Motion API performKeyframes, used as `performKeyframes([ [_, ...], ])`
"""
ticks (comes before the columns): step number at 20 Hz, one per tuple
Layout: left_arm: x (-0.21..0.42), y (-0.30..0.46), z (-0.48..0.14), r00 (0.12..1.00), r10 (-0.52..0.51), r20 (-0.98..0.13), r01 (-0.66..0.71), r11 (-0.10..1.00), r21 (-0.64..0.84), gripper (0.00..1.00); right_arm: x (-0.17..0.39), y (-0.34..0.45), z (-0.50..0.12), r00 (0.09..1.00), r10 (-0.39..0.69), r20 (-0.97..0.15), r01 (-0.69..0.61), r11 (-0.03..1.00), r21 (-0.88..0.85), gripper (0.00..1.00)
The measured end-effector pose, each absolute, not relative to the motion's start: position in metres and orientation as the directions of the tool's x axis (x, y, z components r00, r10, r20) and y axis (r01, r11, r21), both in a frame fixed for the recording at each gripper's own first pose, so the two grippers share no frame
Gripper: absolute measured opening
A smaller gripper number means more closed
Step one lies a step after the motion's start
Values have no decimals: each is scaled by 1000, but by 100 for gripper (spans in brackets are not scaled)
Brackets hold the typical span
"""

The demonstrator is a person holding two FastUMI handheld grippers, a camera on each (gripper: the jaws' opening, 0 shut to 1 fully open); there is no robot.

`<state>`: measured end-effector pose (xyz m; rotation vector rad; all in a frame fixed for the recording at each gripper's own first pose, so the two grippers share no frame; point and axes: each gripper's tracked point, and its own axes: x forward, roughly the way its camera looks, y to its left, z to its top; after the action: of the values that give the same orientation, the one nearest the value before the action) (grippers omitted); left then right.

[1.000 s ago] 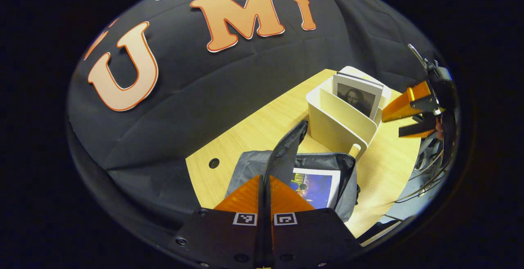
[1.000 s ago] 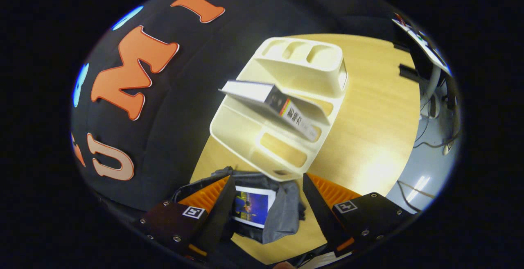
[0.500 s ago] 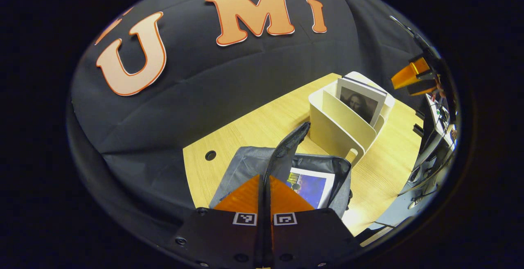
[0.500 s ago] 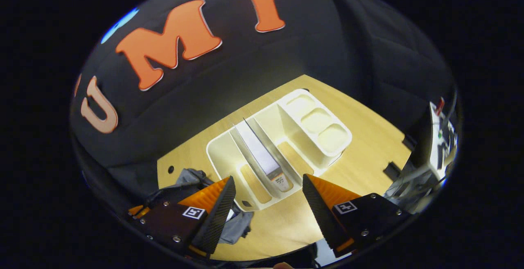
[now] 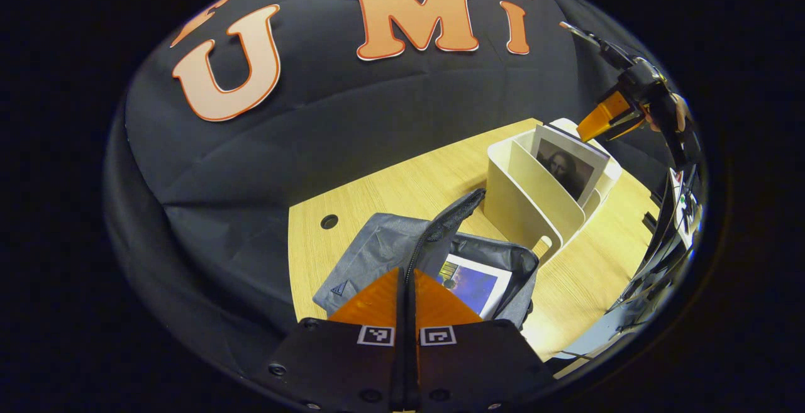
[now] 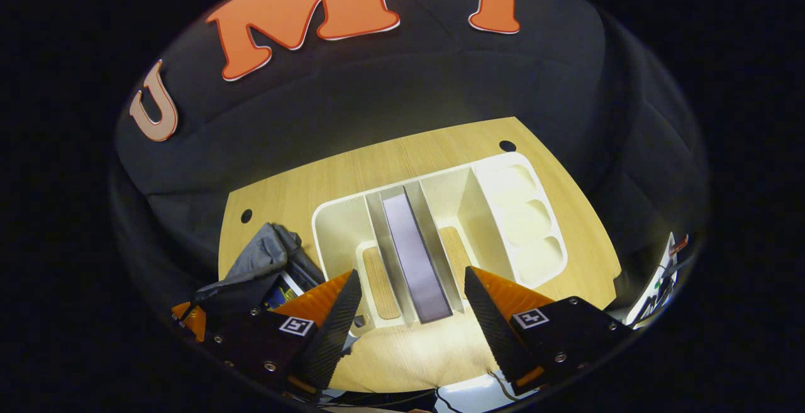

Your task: Open the schoolbag, grab two books from the bookshelf and put them into the schoolbag.

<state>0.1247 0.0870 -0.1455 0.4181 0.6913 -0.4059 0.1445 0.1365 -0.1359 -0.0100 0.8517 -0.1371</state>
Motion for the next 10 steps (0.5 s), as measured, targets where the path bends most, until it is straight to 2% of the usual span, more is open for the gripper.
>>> performKeyframes([
  [7, 122, 81, -150, 702, -163, -693, 448, 858, 252, 1, 177, 138, -161, 602, -74, -795, 55, 997, -52, 98],
  [10, 124, 79, -152, 701, -142, -699, 431, 865, 257, 1, 191, 131, -173, 581, -93, -808, 60, 996, -72, 88],
])
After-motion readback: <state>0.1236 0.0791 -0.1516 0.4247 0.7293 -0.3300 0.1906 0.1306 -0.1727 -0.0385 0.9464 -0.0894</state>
